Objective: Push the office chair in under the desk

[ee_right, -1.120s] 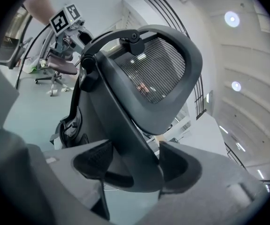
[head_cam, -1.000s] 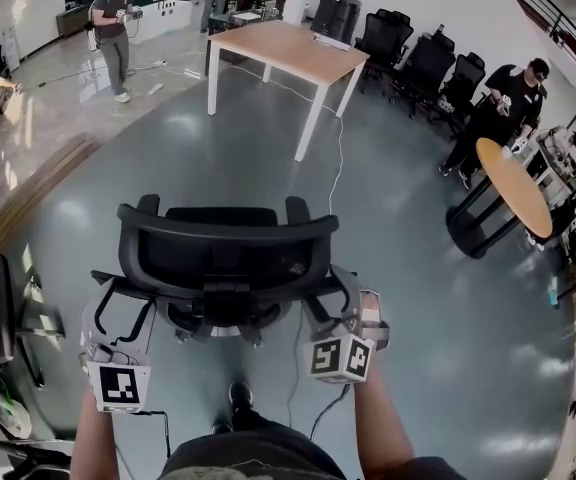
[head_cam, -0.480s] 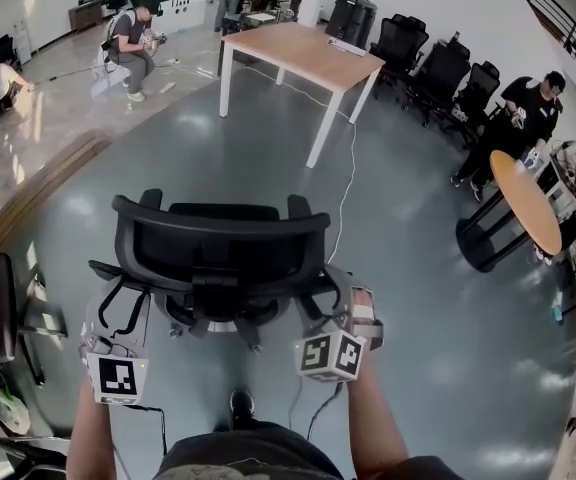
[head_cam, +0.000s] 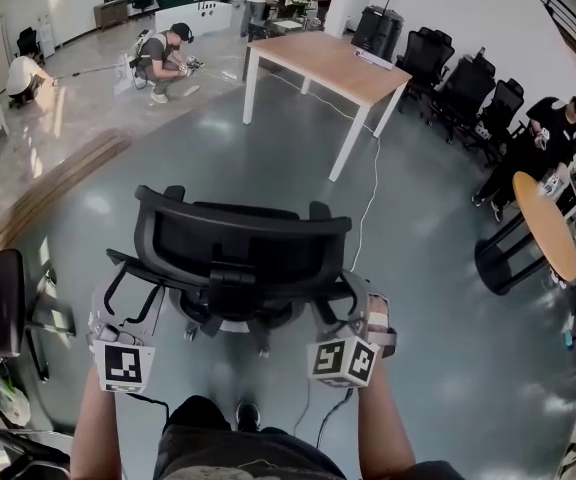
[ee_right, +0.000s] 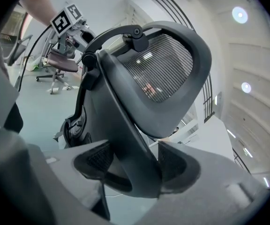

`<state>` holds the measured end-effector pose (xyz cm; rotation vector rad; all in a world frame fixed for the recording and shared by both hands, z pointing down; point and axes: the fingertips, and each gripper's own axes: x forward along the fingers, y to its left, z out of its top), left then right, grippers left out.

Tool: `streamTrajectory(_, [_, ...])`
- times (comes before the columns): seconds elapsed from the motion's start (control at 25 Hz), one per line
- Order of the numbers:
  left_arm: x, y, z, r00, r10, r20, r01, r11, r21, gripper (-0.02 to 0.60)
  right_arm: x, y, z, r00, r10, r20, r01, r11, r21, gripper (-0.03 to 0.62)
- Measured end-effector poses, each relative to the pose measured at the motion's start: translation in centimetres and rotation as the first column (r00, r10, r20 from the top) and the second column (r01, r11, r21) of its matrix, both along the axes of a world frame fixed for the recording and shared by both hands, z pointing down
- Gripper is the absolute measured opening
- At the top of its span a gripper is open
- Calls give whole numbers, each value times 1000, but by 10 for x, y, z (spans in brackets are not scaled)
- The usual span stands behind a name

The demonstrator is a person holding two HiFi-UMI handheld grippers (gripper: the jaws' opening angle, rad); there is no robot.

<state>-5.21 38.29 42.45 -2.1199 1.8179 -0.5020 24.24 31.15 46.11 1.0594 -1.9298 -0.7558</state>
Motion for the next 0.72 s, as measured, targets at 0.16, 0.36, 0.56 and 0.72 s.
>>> streamTrajectory(0.16, [-9, -6, 9, 997, 54, 50, -53, 998, -13, 361, -1, -5, 12, 1000, 30, -2, -30, 999, -23, 285])
streamTrajectory(0.36, [-7, -17, 11, 986, 161, 48, -159, 986, -43, 373, -2, -10, 20, 998, 66, -5, -66, 997, -39, 287])
streamTrajectory(0.56, [-24, -39, 19, 964, 235, 123, -220, 967, -127, 373, -4, -32, 21, 993, 120, -13, -121, 991, -62, 288])
streamTrajectory(0.72, [-33, -70, 32, 948, 266, 175, -239, 957, -162, 394, -13, -57, 13, 989, 145, -14, -146, 987, -72, 288])
